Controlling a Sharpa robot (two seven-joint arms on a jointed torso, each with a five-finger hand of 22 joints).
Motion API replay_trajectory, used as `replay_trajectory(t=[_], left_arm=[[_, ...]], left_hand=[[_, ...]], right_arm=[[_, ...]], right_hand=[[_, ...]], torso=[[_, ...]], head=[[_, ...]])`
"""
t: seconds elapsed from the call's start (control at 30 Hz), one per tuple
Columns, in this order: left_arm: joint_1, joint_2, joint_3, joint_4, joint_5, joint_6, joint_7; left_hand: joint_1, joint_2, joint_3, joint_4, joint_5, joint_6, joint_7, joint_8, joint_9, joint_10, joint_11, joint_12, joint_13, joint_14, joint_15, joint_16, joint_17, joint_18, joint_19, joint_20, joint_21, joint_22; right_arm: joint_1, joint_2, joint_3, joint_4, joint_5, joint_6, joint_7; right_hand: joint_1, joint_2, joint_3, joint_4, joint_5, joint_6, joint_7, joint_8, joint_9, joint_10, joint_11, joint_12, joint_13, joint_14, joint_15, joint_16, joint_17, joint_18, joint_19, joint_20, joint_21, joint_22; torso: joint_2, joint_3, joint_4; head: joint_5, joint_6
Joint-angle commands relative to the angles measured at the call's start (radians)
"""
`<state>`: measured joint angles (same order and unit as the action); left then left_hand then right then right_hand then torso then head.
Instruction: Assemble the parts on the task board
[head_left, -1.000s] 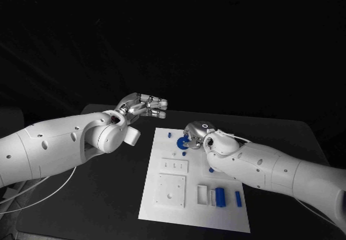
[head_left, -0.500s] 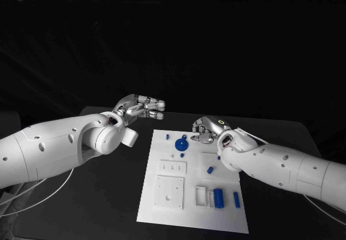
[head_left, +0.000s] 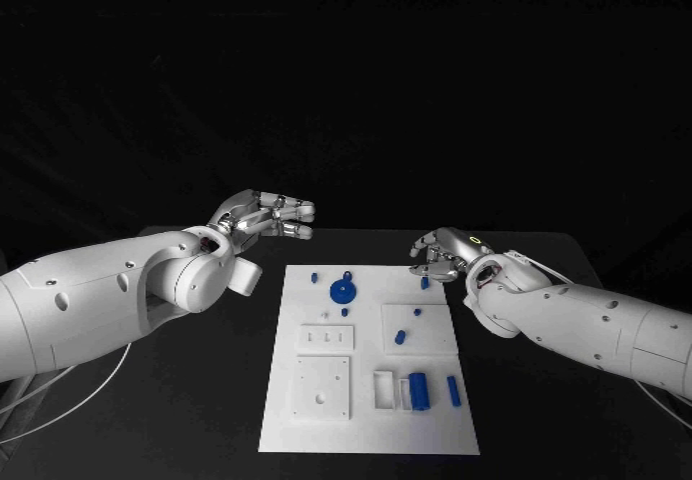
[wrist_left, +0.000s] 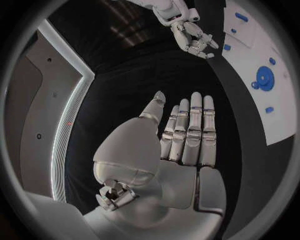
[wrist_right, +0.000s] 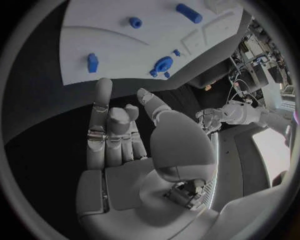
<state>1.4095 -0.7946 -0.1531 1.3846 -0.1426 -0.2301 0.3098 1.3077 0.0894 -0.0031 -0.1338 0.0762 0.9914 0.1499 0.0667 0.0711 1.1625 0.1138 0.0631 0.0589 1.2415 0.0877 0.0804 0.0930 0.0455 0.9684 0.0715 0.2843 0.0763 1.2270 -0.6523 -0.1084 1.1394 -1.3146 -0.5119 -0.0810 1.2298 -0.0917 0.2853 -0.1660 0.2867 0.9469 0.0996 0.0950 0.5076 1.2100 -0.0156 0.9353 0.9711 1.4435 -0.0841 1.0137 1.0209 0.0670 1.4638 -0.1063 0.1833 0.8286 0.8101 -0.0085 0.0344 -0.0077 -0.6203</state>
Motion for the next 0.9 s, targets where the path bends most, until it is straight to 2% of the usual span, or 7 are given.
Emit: replay_trajectory(t=[0.03, 0.07, 0.13, 0.17, 0.4, 0.63, 0.9], left_arm=[[-0.002, -0.002, 0.000, 0.000, -0.001, 0.017, 0.007], [-0.003, -0.002, 0.000, 0.000, -0.001, 0.018, 0.007], [-0.004, -0.004, 0.000, -0.002, 0.000, 0.019, 0.007], [-0.005, -0.004, 0.000, -0.002, 0.000, 0.019, 0.007], [-0.009, -0.004, 0.000, -0.009, 0.000, 0.026, 0.007], [-0.015, -0.001, 0.000, -0.013, 0.000, 0.033, 0.009], [-0.018, -0.001, 0.000, -0.015, 0.000, 0.035, 0.010]], left_hand=[[0.001, -0.006, 0.001, 0.007, -0.004, -0.007, 0.002, -0.003, 0.001, -0.005, 0.001, -0.002, 0.001, 0.002, 0.001, -0.005, 0.001, -0.011, 0.006, 0.002, -0.005, 0.001], [0.001, -0.006, 0.001, 0.007, -0.004, -0.007, 0.002, -0.003, 0.001, -0.005, 0.001, -0.002, 0.001, 0.002, 0.001, -0.005, 0.001, -0.011, 0.006, 0.002, -0.005, 0.001], [0.001, -0.006, 0.001, 0.007, -0.004, -0.007, 0.002, -0.003, 0.001, -0.005, 0.001, -0.002, 0.001, 0.002, 0.001, -0.005, 0.001, -0.011, 0.006, 0.002, -0.005, 0.001], [0.001, -0.006, 0.001, 0.007, -0.004, -0.007, 0.002, -0.003, 0.001, -0.005, 0.001, -0.002, 0.001, 0.002, 0.001, -0.005, 0.001, -0.011, 0.006, 0.002, -0.005, 0.001], [0.001, -0.006, 0.001, 0.006, -0.004, -0.007, 0.002, -0.003, 0.001, -0.005, 0.001, -0.002, 0.001, 0.001, 0.001, -0.005, 0.001, -0.011, 0.005, 0.002, -0.005, 0.001], [0.002, -0.006, 0.001, 0.006, -0.004, -0.007, 0.002, -0.003, 0.001, -0.005, 0.001, -0.002, 0.001, 0.001, 0.001, -0.005, 0.001, -0.011, 0.005, 0.002, -0.005, 0.001], [0.002, -0.006, 0.001, 0.006, -0.004, -0.007, 0.002, -0.003, 0.001, -0.005, 0.001, -0.002, 0.001, 0.001, 0.001, -0.005, 0.001, -0.011, 0.005, 0.002, -0.005, 0.001]], right_arm=[[-0.010, -0.026, -0.001, -0.009, 0.073, 0.049, 0.097], [-0.012, -0.032, -0.001, -0.012, 0.077, 0.050, 0.105], [-0.016, -0.043, -0.001, -0.024, 0.084, 0.057, 0.127], [-0.018, -0.047, -0.001, -0.030, 0.086, 0.057, 0.135], [-0.028, -0.048, -0.001, -0.109, 0.089, 0.074, 0.196], [-0.042, -0.009, 0.000, -0.215, 0.090, 0.106, 0.246], [-0.049, 0.026, 0.000, -0.254, 0.090, 0.124, 0.270]], right_hand=[[0.006, 0.006, -0.013, -0.005, 0.008, 0.003, 0.012, -0.005, -0.187, 0.000, 0.011, 0.003, -0.004, 0.002, 0.007, 0.000, 0.002, 0.010, -0.002, 0.008, 0.005, 0.005], [0.006, 0.007, -0.014, -0.007, 0.010, 0.005, 0.012, 0.002, -0.236, 0.000, 0.010, 0.003, -0.005, 0.001, 0.006, -0.001, 0.001, 0.011, -0.002, 0.010, 0.006, 0.006], [0.016, 0.012, -0.021, -0.017, 0.014, 0.010, 0.010, 0.055, -0.402, -0.001, 0.008, 0.005, -0.009, -0.003, 0.010, -0.002, -0.001, 0.013, -0.005, 0.011, 0.007, 0.013], [0.012, 0.010, -0.022, -0.017, 0.013, 0.001, 0.013, 0.058, -0.440, -0.003, 0.005, 0.004, -0.011, 0.001, 0.007, -0.001, -0.002, 0.013, -0.007, 0.009, 0.007, 0.014], [0.016, 0.003, -0.041, -0.027, 0.048, -0.012, 0.000, 0.010, -0.444, -0.009, -0.011, -0.004, -0.025, -0.003, -0.004, -0.008, -0.013, 0.004, -0.013, 0.003, 0.006, 0.022], [0.046, 0.028, -0.154, -0.038, 0.097, -0.064, -0.011, 0.005, -0.444, -0.013, -0.024, -0.015, -0.034, -0.006, -0.013, -0.012, -0.018, -0.010, -0.012, -0.007, -0.003, 0.020], [0.043, 0.045, -0.174, -0.047, 0.094, -0.052, -0.019, 0.009, -0.445, -0.013, -0.028, -0.011, -0.029, -0.005, -0.016, -0.008, -0.015, -0.013, -0.010, -0.010, -0.006, 0.019]], torso=[[-0.005, 0.0109, -0.0171], [-0.005, 0.0125, -0.0194], [-0.006, 0.0160, -0.0244], [-0.007, 0.0177, -0.0265], [-0.006, 0.0284, -0.0331], [-0.003, 0.0307, -0.0271], [0.003, 0.0366, -0.0195]], head=[[-0.014, -0.001], [-0.015, -0.001], [-0.017, -0.001], [-0.019, -0.001], [-0.027, 0.000], [-0.033, 0.001], [-0.036, 0.002]])
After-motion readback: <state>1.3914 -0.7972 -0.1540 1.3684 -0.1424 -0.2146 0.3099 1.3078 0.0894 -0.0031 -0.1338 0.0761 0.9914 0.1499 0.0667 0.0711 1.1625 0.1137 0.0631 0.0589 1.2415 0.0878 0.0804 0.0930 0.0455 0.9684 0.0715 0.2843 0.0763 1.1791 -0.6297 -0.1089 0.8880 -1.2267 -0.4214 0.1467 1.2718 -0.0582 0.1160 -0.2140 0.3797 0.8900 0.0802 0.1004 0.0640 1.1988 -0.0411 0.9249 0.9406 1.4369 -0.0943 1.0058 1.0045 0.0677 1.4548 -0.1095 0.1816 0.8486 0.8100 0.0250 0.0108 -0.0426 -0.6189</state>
